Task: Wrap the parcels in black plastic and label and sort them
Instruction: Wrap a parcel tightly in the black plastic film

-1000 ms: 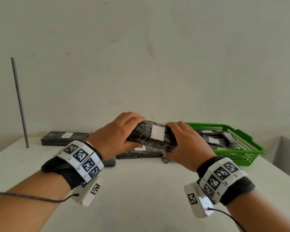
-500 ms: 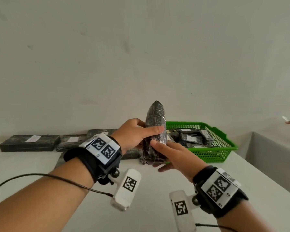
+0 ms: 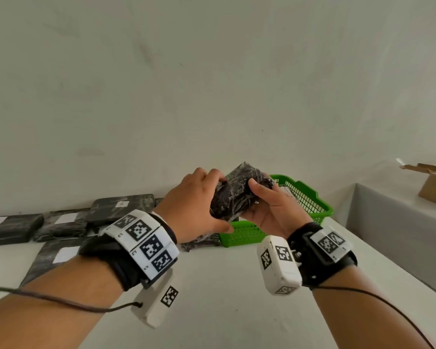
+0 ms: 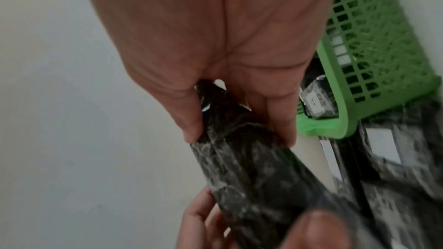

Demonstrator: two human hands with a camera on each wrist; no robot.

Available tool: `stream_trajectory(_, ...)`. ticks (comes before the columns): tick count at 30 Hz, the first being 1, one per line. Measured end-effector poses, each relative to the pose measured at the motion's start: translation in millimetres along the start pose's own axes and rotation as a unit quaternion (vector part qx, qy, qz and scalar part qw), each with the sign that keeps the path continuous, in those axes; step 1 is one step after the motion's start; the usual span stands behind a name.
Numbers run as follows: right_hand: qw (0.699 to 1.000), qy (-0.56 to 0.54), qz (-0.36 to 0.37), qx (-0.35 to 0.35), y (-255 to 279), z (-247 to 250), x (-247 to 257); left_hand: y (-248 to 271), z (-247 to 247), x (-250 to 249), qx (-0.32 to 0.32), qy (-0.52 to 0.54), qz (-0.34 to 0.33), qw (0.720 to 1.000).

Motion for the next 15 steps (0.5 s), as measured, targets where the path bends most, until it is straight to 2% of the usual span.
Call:
stream_trajectory(2, 0.998, 0.067, -0.004, -0.007, -0.3, 4.7, 3.2, -5.8, 1.4, 6.2, 0.019, 0.046, 0.013, 0.999)
stream_trajectory(3, 0.988, 0.153, -0.003, -0.01, 0.8, 8.8, 7.9, -9.1, 3.7, 9.4, 0.02, 0.081, 0.019, 0.996)
stream_trajectory(5, 0.935, 0.355, 0.011, -0.002, 3.6, 15.7, 23.1, -17.4, 5.8, 19.4, 0.038, 0.19, 0.037, 0.98)
stream_trajectory(6, 0.905, 0.424, 0.024, 0.004, 4.8, 17.4, 32.4, -21.8, 2.9, 23.9, 0.067, 0.273, 0.044, 0.959)
stream_trajectory(7, 0.884, 0.466, 0.036, 0.01, 5.3, 18.8, 41.8, -25.2, -2.1, 25.4, 0.104, 0.362, 0.046, 0.925)
stream_trajectory(9, 0.862, 0.503, 0.053, 0.024, 4.2, 16.6, 58.2, -31.2, -14.9, 25.2, 0.174, 0.502, 0.055, 0.846)
stream_trajectory(10, 0.856, 0.514, 0.055, 0.026, 2.7, 14.5, 65.4, -36.6, -20.1, 26.1, 0.188, 0.529, 0.059, 0.826)
stream_trajectory(12, 0.857, 0.513, 0.045, 0.004, -4.9, 18.2, 77.5, -52.4, -28.4, 30.2, 0.173, 0.53, 0.069, 0.827)
stream_trajectory(13, 0.862, 0.506, 0.033, -0.011, -10.5, 25.3, 82.1, -62.8, -29.3, 34.4, 0.141, 0.502, 0.076, 0.85)
stream_trajectory(15, 0.861, 0.506, -0.008, -0.049, -22.0, 47.0, 89.3, -83.4, -31.2, 43.6, 0.072, 0.393, 0.076, 0.913)
Point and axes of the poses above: each hand's wrist, its own y-axis away from the middle knuckle, its own z-axis out of the back of the hand, x = y × z, the point moved 6 cm from there along -y, towards the middle knuckle, and after that the axes turned 6 degrees about x, right-handed, at the moved point
